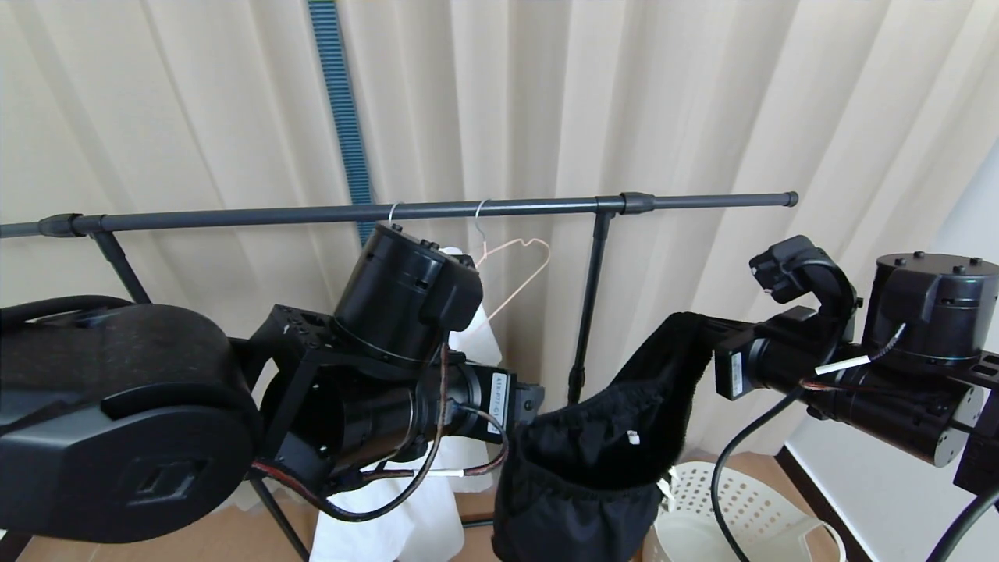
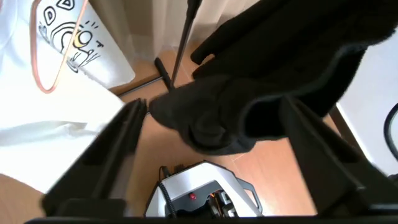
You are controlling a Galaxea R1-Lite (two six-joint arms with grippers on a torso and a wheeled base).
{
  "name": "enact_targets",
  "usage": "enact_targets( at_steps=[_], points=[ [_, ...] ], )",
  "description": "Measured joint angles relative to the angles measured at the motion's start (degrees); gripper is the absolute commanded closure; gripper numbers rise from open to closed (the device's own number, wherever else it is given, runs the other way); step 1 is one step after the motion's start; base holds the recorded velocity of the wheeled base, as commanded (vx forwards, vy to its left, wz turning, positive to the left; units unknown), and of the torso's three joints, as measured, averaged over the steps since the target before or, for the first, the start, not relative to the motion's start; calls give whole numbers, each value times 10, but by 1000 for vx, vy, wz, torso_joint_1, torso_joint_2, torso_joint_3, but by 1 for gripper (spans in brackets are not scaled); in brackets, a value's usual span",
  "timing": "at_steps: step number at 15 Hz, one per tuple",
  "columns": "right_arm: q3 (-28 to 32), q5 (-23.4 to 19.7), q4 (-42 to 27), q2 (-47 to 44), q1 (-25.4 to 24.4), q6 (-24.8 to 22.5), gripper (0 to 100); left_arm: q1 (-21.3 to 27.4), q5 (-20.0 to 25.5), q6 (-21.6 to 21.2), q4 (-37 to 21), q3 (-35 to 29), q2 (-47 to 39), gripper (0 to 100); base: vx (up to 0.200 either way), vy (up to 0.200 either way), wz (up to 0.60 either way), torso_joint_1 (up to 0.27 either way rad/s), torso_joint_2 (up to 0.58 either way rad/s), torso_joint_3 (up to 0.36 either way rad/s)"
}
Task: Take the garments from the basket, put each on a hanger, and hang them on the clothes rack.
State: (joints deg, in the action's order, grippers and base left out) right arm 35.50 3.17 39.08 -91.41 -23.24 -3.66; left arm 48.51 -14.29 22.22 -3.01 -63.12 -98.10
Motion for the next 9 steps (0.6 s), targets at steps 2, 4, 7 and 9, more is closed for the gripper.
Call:
enact_targets(
  at_steps=[2,4,7,9],
  points=[
    [0,0,0,1,0,0,100,-2,0,-1,0,21,17,0,0,0,0,0,0,0],
    [-2,0,1,1,1,-1,100,-10,1,-4,0,46,31,0,0,0,0,0,0,0],
    [-5,1,1,-2,-1,-2,100,-49,19,-54,28,52,34,0,0,0,0,0,0,0],
    [-7,1,1,-3,-1,-3,100,-89,42,-107,72,53,21,0,0,0,0,0,0,0]
  ],
)
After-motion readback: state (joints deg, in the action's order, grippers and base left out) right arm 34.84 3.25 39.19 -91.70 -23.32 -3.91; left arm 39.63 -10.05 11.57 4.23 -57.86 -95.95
